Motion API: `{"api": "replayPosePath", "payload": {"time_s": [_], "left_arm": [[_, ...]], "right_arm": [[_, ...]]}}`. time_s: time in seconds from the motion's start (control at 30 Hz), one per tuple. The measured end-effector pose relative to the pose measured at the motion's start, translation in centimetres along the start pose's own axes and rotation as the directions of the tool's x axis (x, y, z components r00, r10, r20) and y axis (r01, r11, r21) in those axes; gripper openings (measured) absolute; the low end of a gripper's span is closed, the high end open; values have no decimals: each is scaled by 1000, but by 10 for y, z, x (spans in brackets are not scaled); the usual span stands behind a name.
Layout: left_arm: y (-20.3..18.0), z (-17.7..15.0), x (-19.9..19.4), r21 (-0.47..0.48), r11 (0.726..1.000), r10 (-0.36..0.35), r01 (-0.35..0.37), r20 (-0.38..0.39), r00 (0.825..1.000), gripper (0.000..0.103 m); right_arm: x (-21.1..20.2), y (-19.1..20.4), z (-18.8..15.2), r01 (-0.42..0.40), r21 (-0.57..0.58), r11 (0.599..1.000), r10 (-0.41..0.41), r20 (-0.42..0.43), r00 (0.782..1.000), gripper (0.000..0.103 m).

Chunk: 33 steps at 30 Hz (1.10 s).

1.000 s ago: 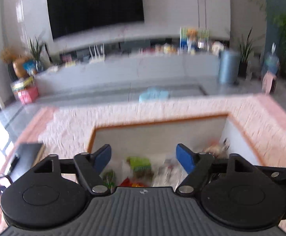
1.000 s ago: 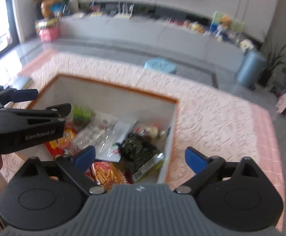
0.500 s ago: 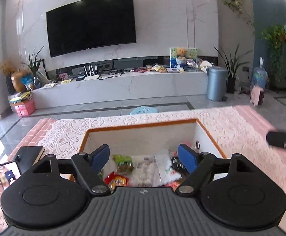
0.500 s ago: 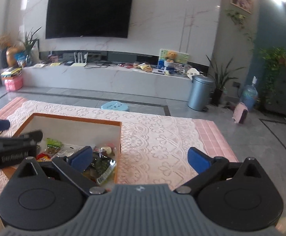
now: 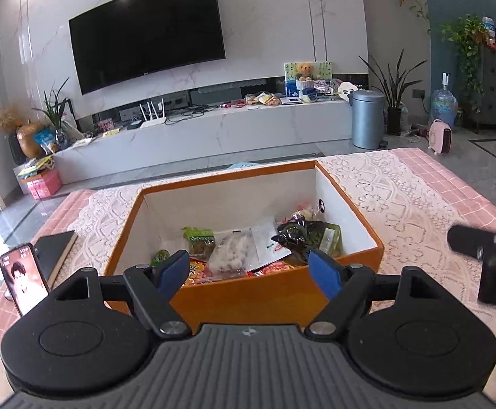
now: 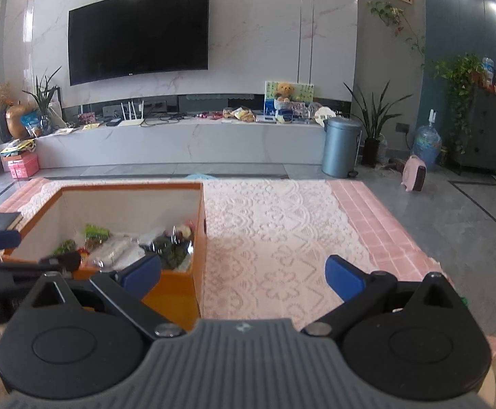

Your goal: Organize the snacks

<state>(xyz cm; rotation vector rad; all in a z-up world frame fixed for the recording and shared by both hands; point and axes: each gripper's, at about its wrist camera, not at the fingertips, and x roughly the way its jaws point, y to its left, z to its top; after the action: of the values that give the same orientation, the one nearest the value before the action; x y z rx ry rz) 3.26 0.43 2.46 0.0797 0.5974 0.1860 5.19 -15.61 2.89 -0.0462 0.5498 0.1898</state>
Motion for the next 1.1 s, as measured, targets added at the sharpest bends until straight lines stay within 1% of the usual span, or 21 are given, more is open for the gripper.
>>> {"api": "replayPosePath", "payload": {"time_s": [0.1, 0.2, 0.3, 0.4, 0.53, 1.1], "left_arm": [[-2, -3, 2, -5, 1000, 0, 0, -19, 1000, 93], [-3, -6, 6, -5, 1000, 2, -2, -48, 999, 93], [-4, -7, 9, -5, 1000, 6, -7, -70, 998, 93], [-5, -10, 11, 3, 1000, 12, -12, -74, 997, 93], [-6, -11, 15, -1, 1000, 2, -2, -90, 996, 93], [-10, -9, 14, 13, 1000, -23, 24, -85, 996, 93]], "right_arm": [[2, -5, -5, -28, 23, 999, 29, -33, 999, 100], [3, -7, -8, -60, 59, 996, 62, -34, 997, 100], [6, -5, -11, -57, 51, 997, 59, -50, 997, 100], [10, -3, -13, -55, 37, 998, 58, -67, 996, 100], [13, -5, -13, -57, 46, 997, 60, -66, 996, 100], [12, -9, -11, -64, 52, 997, 67, -55, 996, 100]]}}
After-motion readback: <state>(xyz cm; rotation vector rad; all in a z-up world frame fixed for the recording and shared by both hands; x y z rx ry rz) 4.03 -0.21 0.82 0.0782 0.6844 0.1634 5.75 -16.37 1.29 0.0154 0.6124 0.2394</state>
